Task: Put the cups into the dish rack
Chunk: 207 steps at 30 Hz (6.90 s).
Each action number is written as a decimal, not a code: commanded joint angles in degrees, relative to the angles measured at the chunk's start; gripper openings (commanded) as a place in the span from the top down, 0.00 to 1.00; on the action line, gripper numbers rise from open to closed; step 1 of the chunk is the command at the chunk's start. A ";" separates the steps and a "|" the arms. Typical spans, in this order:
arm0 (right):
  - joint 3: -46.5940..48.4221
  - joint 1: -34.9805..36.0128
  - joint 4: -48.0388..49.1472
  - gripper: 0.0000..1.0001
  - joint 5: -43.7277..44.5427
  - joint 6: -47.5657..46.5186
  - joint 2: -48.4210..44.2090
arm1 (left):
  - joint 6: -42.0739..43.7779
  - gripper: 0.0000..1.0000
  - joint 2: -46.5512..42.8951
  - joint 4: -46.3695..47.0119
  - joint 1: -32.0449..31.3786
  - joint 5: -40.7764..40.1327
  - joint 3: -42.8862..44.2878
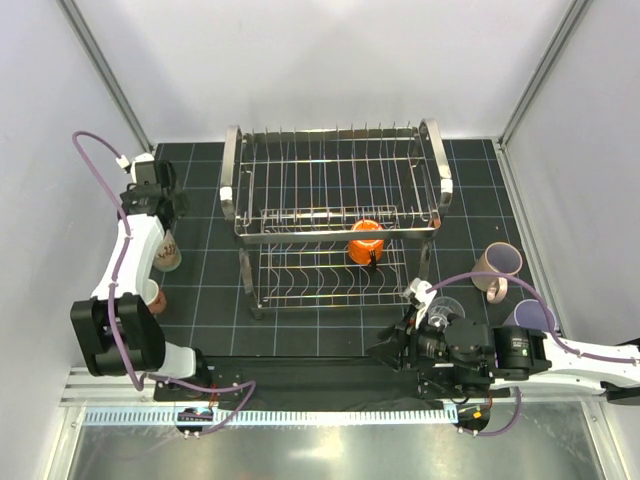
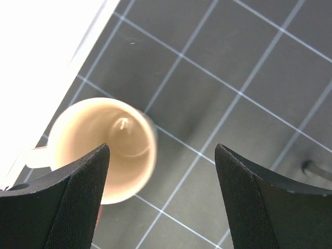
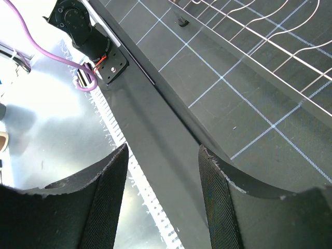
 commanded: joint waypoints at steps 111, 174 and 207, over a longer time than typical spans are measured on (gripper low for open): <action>46.07 -10.84 43.09 0.19 -32.61 -41.51 47.43 | -101.21 0.99 -43.62 41.99 -31.95 52.57 -0.40; 39.49 -10.05 23.34 0.96 -21.99 -24.81 33.47 | -41.85 0.23 -60.05 -20.07 -31.95 23.69 10.18; 7.75 -13.92 50.48 0.96 -1.25 -17.15 41.80 | -25.97 0.18 -65.67 -23.22 -32.65 -2.18 -15.69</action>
